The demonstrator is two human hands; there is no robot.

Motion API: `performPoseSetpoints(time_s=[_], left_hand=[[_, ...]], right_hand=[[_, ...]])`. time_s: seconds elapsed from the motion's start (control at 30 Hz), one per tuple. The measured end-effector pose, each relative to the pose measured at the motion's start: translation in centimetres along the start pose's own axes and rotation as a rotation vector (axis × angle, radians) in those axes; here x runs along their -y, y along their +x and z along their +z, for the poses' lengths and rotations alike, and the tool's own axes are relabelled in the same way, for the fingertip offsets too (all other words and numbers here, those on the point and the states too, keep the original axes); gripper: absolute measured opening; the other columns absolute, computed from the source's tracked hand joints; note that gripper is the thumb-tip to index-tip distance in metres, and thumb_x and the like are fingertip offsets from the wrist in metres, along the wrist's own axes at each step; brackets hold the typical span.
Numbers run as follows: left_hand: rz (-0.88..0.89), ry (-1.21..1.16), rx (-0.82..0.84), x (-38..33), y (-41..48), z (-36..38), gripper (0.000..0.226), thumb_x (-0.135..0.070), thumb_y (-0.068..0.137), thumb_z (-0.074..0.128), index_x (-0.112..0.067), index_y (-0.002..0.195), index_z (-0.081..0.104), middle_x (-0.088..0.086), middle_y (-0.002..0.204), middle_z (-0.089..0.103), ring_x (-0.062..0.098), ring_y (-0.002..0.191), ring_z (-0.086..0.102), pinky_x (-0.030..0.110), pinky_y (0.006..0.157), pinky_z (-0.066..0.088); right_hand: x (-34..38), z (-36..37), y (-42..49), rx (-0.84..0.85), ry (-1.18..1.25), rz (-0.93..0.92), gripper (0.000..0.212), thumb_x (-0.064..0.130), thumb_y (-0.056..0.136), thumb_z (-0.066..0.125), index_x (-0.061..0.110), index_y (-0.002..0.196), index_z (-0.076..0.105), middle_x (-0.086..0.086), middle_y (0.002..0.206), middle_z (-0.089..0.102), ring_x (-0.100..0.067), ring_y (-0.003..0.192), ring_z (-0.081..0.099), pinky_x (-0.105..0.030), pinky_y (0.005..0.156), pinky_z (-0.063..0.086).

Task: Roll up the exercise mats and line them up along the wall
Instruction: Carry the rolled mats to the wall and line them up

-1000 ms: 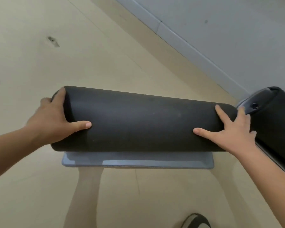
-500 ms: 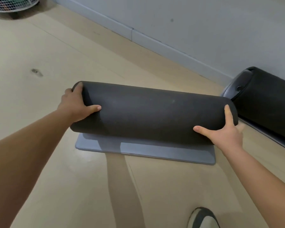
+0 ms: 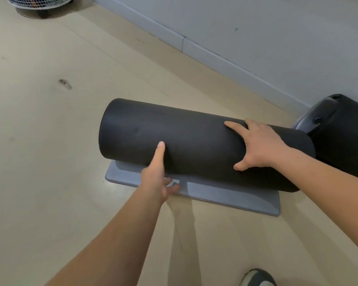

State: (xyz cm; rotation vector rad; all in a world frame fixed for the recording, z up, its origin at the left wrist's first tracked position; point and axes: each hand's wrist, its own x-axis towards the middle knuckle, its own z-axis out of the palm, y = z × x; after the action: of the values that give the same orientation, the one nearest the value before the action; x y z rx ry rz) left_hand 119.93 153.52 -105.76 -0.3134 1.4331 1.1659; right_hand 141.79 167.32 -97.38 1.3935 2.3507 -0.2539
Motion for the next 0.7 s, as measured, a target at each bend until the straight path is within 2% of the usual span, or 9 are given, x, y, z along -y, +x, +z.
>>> performPoseSetpoints(time_s=[0.1, 0.2, 0.3, 0.37, 0.43, 0.5, 0.6, 0.63, 0.7], left_hand=[[0.004, -0.102, 0.010, 1.2, -0.6, 3.5, 0.127, -0.072, 0.041, 0.098, -0.029, 0.148, 0.044, 0.007, 0.141, 0.059, 0.042, 0.122, 0.062, 0.064, 0.086, 0.062], [0.038, -0.131, -0.035, 1.3, 0.3, 4.8, 0.132, -0.064, 0.037, 0.102, -0.031, 0.148, 0.041, 0.006, 0.137, 0.061, 0.040, 0.119, 0.064, 0.064, 0.077, 0.064], [0.066, -0.055, 0.052, 0.6, 1.4, 4.7, 0.125, -0.060, 0.049, 0.102, -0.031, 0.153, 0.040, 0.005, 0.141, 0.059, 0.038, 0.119, 0.064, 0.058, 0.076, 0.066], [0.104, 0.041, 0.112, -0.6, 2.3, 4.7, 0.108, -0.058, 0.064, 0.099, -0.027, 0.151, 0.043, 0.005, 0.141, 0.059, 0.034, 0.114, 0.064, 0.049, 0.065, 0.066], [0.169, 0.131, 0.073, -1.6, 3.0, 5.1, 0.102, -0.058, 0.071, 0.094, -0.025, 0.152, 0.041, 0.004, 0.141, 0.059, 0.035, 0.116, 0.064, 0.041, 0.054, 0.063], [0.198, 0.212, 0.025, -1.9, 3.2, 5.6, 0.104, -0.062, 0.073, 0.091, -0.024, 0.154, 0.039, 0.004, 0.147, 0.057, 0.040, 0.125, 0.062, 0.043, 0.055, 0.065], [0.181, 0.318, -0.026, -1.1, 2.4, 5.5, 0.101, -0.067, 0.079, 0.083, -0.023, 0.157, 0.036, 0.006, 0.157, 0.049, 0.045, 0.135, 0.056, 0.061, 0.089, 0.063], [0.163, 0.355, -0.034, -0.9, 2.0, 5.3, 0.097, -0.069, 0.081, 0.080, -0.021, 0.155, 0.038, 0.007, 0.155, 0.051, 0.045, 0.132, 0.059, 0.061, 0.089, 0.063], [0.134, 0.399, -0.013, -0.2, 0.9, 5.0, 0.084, -0.070, 0.083, 0.078, -0.018, 0.143, 0.050, 0.011, 0.140, 0.062, 0.039, 0.111, 0.071, 0.050, 0.072, 0.067]], right_hand=[[-0.1, 1.1, -0.5, -0.050, -0.022, 0.003, 0.139, 0.077, 0.055, 0.088, 0.051, 0.163, 0.006, -0.014, 0.163, 0.030, -0.037, 0.151, 0.032, -0.053, 0.125, 0.031], [0.1, 2.5, -1.6, -0.099, -0.047, 0.033, 0.136, 0.082, 0.055, 0.084, 0.051, 0.162, 0.005, -0.015, 0.159, 0.029, -0.037, 0.149, 0.029, -0.055, 0.125, 0.027], [1.2, 3.9, -2.8, -0.164, -0.092, 0.106, 0.134, 0.086, 0.060, 0.078, 0.049, 0.163, 0.002, -0.019, 0.158, 0.024, -0.039, 0.148, 0.026, -0.057, 0.125, 0.026], [1.1, 4.2, -3.2, -0.149, -0.085, 0.131, 0.131, 0.089, 0.063, 0.073, 0.051, 0.164, -0.001, -0.017, 0.156, 0.022, -0.038, 0.147, 0.026, -0.055, 0.122, 0.028], [-0.8, 3.1, -2.8, -0.089, 0.048, 0.086, 0.119, 0.087, 0.067, 0.072, 0.058, 0.163, 0.008, -0.007, 0.147, 0.030, -0.031, 0.141, 0.033, -0.048, 0.115, 0.033], [-3.4, 1.2, -1.9, -0.035, 0.226, 0.056, 0.115, 0.083, 0.065, 0.079, 0.059, 0.161, 0.021, 0.000, 0.136, 0.039, -0.028, 0.135, 0.043, -0.042, 0.106, 0.040], [-5.0, -0.2, -0.4, 0.108, 0.305, 0.171, 0.149, 0.083, 0.050, 0.089, 0.052, 0.166, 0.002, -0.006, 0.161, 0.032, -0.034, 0.151, 0.034, -0.052, 0.117, 0.039], [-4.9, -0.3, 0.1, 0.201, 0.371, 0.205, 0.160, 0.080, 0.044, 0.093, 0.049, 0.166, -0.004, -0.005, 0.168, 0.027, -0.034, 0.154, 0.033, -0.055, 0.121, 0.037], [-4.7, -0.2, 1.0, 0.328, 0.483, 0.218, 0.170, 0.073, 0.035, 0.100, 0.046, 0.167, -0.005, -0.001, 0.166, 0.036, -0.031, 0.147, 0.045, -0.054, 0.121, 0.041]])
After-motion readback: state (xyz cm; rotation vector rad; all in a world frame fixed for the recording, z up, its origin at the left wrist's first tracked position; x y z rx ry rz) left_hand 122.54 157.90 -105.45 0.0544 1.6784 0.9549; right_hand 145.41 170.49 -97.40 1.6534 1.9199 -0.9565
